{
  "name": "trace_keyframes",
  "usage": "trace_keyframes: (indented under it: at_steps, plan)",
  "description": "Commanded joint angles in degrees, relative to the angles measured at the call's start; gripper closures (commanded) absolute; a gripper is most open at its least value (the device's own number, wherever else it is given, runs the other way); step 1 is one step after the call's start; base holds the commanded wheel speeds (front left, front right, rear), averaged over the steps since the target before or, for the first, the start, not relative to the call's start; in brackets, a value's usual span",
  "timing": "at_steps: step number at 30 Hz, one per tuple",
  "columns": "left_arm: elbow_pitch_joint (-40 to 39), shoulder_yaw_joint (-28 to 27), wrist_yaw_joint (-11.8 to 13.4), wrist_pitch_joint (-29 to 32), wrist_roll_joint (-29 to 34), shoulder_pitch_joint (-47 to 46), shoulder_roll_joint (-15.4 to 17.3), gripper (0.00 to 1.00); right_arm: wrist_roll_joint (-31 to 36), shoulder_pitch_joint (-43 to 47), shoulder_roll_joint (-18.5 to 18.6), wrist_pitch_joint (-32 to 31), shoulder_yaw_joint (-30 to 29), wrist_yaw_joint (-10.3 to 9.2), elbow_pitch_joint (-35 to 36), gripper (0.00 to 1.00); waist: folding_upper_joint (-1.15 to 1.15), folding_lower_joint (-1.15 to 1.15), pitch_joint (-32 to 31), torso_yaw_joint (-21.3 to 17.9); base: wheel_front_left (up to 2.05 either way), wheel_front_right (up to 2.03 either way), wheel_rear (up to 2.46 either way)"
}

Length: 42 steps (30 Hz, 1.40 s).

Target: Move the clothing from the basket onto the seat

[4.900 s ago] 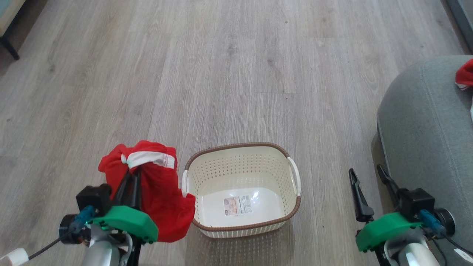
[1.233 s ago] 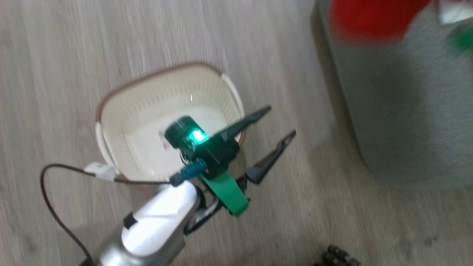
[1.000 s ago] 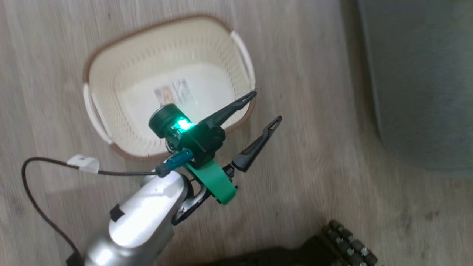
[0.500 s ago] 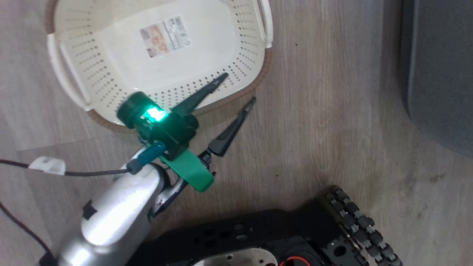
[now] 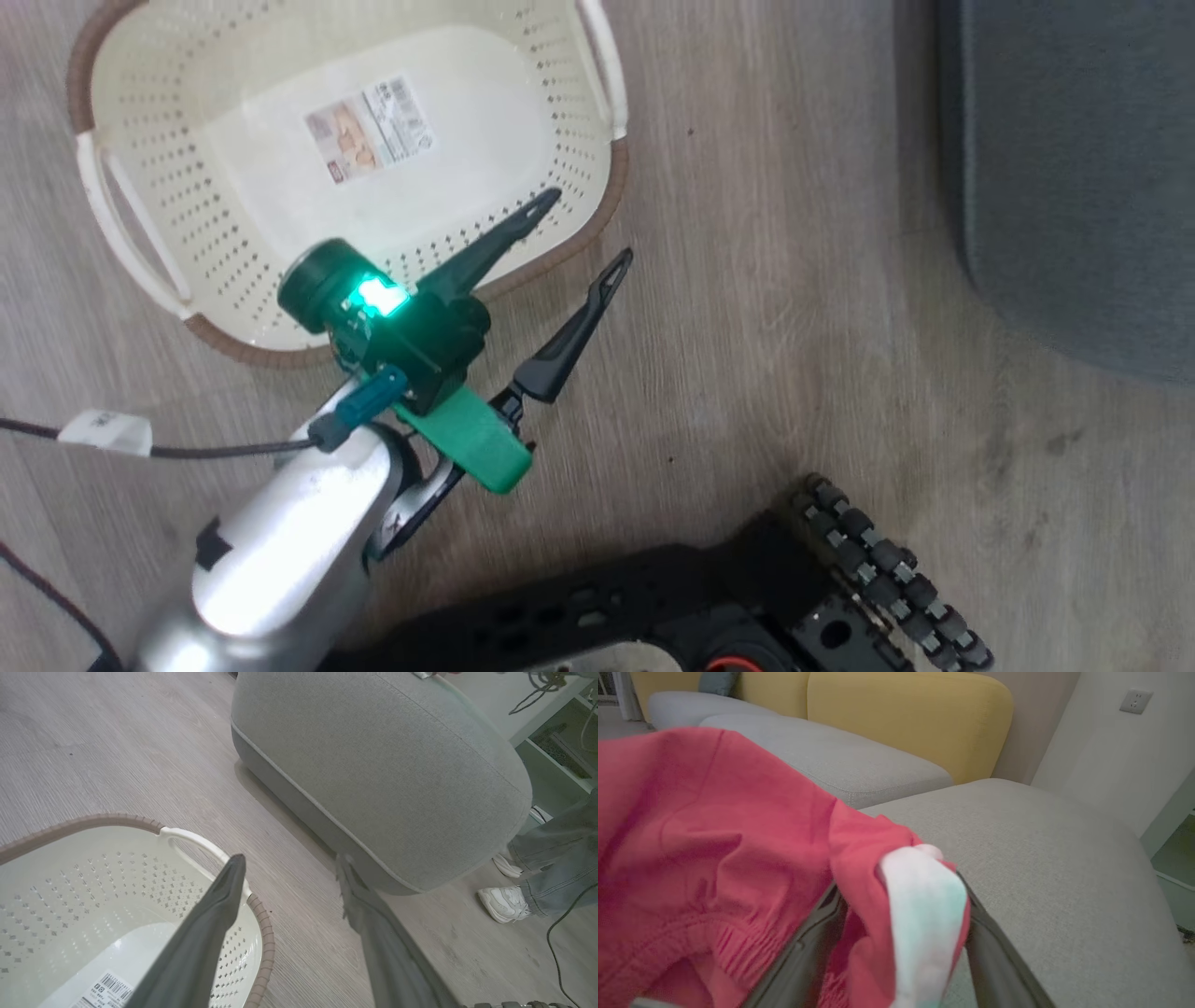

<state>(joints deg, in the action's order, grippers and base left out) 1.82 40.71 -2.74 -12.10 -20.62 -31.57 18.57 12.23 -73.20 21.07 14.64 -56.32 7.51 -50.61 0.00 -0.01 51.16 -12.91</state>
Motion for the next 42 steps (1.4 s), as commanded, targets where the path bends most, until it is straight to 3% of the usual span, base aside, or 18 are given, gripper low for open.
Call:
trace_keyframes:
  at_steps: [1,7,14,20,28,35,42]
  plan:
    - [-1.7,-1.1,0.4,-0.2,-0.2,1.9,0.9,0.0,0.5,2.2,1.7,0.3,0.2,-0.02,2.1,0.0,0.0,0.01,-1.6,-0.7,0.0,0.0,0.0]
    - [1.1,-0.6,-0.5,-1.3,-2.1,2.9,-0.9,0.0,0.1,9.8,1.1,0.4,7.4,-0.02,3.1,0.0,0.0,0.01,-8.1,-1.7,0.0,0.0,0.0]
    - [5.9,-3.6,-0.6,-2.7,-5.4,5.8,-3.7,0.0,-5.5,21.4,0.7,0.4,16.7,-0.02,8.5,0.0,0.0,0.01,-18.1,-0.8,0.0,0.0,0.0]
    - [8.4,-11.7,-0.5,-2.9,-6.1,10.3,-7.3,0.0,-11.7,33.5,-4.5,0.4,27.5,-0.02,20.6,0.0,0.0,0.01,-28.4,4.6,0.0,0.0,0.0]
    - [11.3,-24.7,0.5,-2.9,-3.3,15.9,-10.6,0.0,-18.3,48.6,-13.4,0.4,41.0,-0.02,32.1,0.0,0.0,0.01,-36.7,11.7,0.0,0.0,0.0]
    - [13.9,-33.7,0.2,-2.9,1.0,19.0,-12.1,0.0,-20.2,57.9,-17.1,0.4,49.8,-0.02,34.7,0.0,0.0,0.01,-41.0,14.3,0.0,0.0,0.0]
    - [16.1,-38.2,-1.6,-2.9,4.1,22.5,-13.7,0.0,-18.2,63.7,-18.1,0.4,52.2,-0.02,34.1,0.0,0.0,0.01,-45.0,14.4,0.0,0.0,0.0]
